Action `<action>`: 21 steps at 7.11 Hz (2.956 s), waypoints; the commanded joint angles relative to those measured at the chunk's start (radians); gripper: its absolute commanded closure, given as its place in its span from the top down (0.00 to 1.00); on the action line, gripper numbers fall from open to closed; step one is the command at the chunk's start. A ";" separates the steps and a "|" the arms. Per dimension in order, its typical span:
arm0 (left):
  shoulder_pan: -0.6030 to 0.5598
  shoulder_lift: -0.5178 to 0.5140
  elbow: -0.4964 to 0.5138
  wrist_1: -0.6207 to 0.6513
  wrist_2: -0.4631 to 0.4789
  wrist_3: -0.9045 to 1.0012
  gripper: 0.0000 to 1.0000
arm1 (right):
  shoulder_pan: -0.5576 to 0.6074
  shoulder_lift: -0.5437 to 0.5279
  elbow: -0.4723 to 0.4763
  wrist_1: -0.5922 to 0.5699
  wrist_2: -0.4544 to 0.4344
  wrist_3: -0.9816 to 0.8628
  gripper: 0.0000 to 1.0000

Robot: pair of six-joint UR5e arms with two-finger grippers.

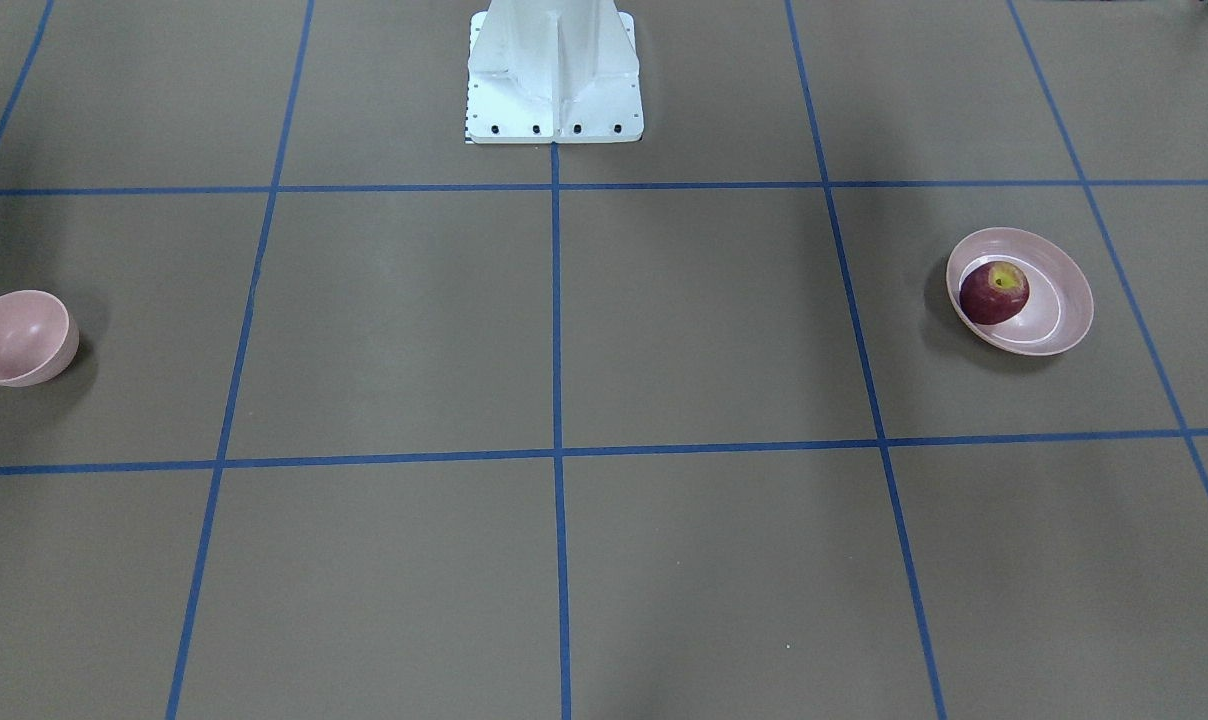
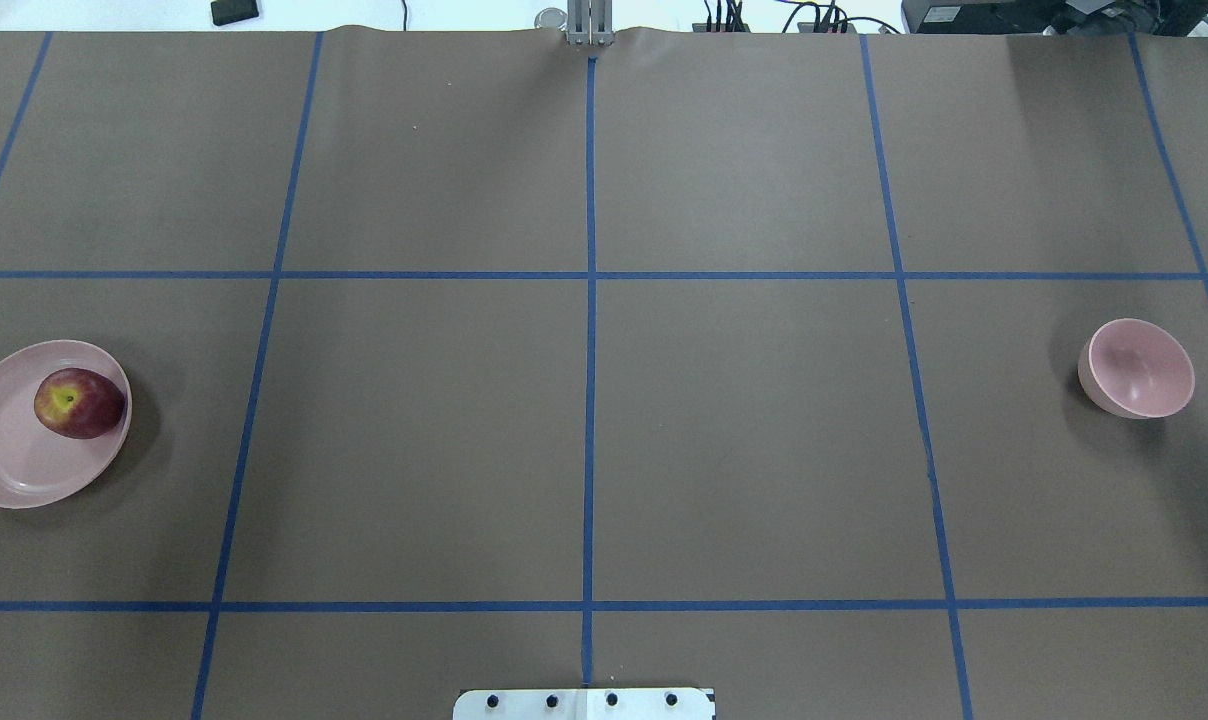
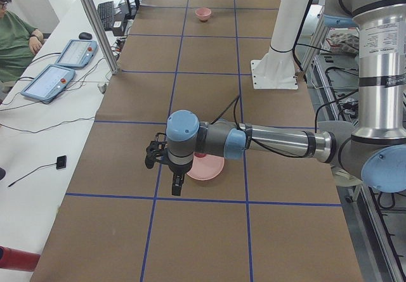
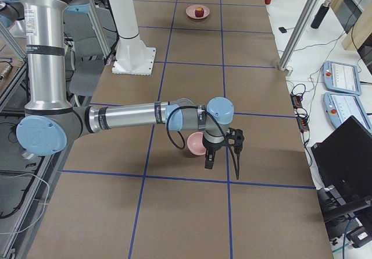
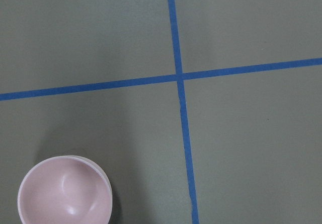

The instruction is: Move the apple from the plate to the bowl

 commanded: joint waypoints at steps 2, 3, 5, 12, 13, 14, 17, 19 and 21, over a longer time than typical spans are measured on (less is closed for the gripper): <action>0.003 -0.005 0.005 -0.001 -0.003 -0.019 0.99 | -0.151 0.008 -0.023 0.062 0.105 -0.014 1.00; 0.003 -0.005 0.005 -0.001 -0.001 -0.018 0.99 | -0.180 0.008 -0.040 0.061 0.105 -0.028 1.00; 0.003 -0.005 0.002 -0.001 -0.004 -0.018 0.99 | -0.190 0.007 -0.147 0.134 0.107 -0.041 1.00; 0.003 -0.005 -0.011 -0.009 -0.004 -0.021 0.99 | -0.285 0.018 -0.272 0.330 0.112 -0.035 0.02; 0.003 -0.005 -0.014 -0.009 -0.004 -0.021 0.99 | -0.285 0.015 -0.275 0.362 0.122 -0.030 0.00; 0.003 -0.003 -0.014 -0.029 -0.004 -0.019 0.99 | -0.283 0.007 -0.265 0.364 0.172 -0.025 0.00; 0.015 0.004 -0.007 -0.095 -0.030 -0.018 0.99 | -0.198 0.043 -0.220 0.360 0.307 0.072 0.00; 0.128 -0.005 -0.021 -0.159 -0.042 -0.218 0.98 | -0.156 0.109 -0.178 0.354 0.366 0.267 0.00; 0.269 -0.003 -0.027 -0.250 -0.027 -0.431 0.98 | -0.151 0.172 -0.120 0.352 0.366 0.498 0.00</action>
